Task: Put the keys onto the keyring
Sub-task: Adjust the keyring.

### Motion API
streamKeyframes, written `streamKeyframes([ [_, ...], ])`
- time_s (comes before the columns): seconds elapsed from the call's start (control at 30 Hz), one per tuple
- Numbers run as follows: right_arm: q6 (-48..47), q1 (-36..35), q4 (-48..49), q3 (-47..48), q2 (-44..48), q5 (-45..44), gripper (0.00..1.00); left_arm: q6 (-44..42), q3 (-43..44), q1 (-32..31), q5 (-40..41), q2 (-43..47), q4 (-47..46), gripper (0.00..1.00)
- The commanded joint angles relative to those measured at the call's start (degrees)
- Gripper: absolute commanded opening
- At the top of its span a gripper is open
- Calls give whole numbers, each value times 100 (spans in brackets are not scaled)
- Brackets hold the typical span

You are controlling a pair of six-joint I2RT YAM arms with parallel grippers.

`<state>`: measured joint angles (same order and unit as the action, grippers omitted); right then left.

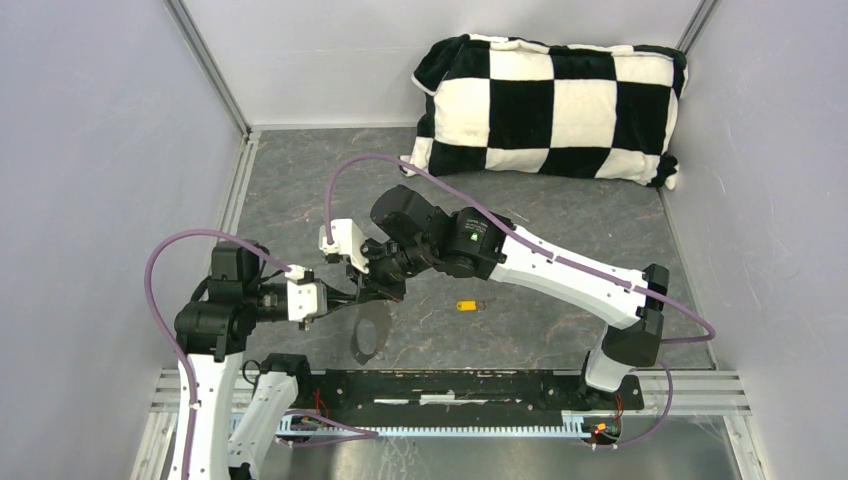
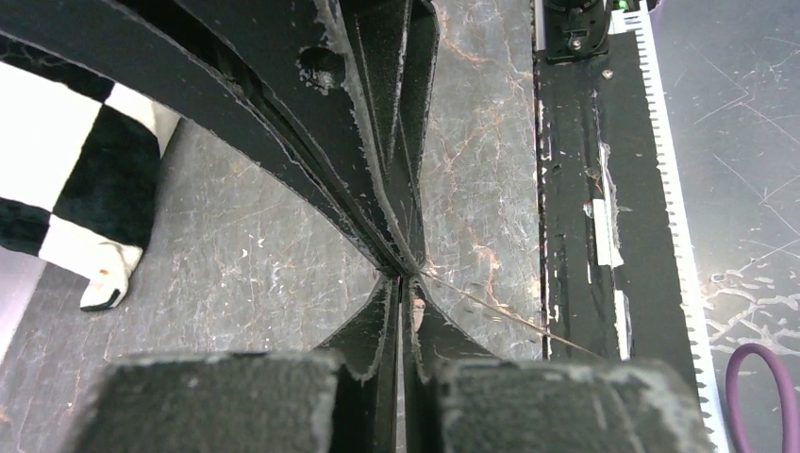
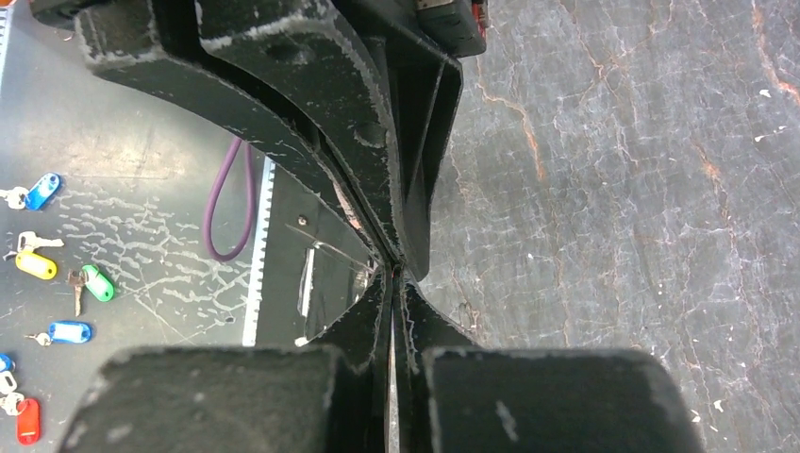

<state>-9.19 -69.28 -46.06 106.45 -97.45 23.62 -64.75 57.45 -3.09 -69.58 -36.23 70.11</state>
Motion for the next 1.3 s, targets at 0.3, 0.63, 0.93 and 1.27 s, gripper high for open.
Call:
streamKeyframes([
  [0.3, 392, 113, 2114, -1633, 1508, 466, 39, 86, 55, 10, -799, 197, -132, 2],
  [0.63, 1482, 326, 6324, -5304, 3759, 489, 50, 1874, 85, 6, -2132, 345, -1609, 2],
  [0.93, 1930, 320, 7498, -5515, 3435, 715, 48, 1743, 211, 4, -2413, -4, -1597, 2],
  [1.27, 2053, 318, 7779, -5403, 3009, 864, 45, 1768, 325, 9, -2411, -51, -1597, 2],
])
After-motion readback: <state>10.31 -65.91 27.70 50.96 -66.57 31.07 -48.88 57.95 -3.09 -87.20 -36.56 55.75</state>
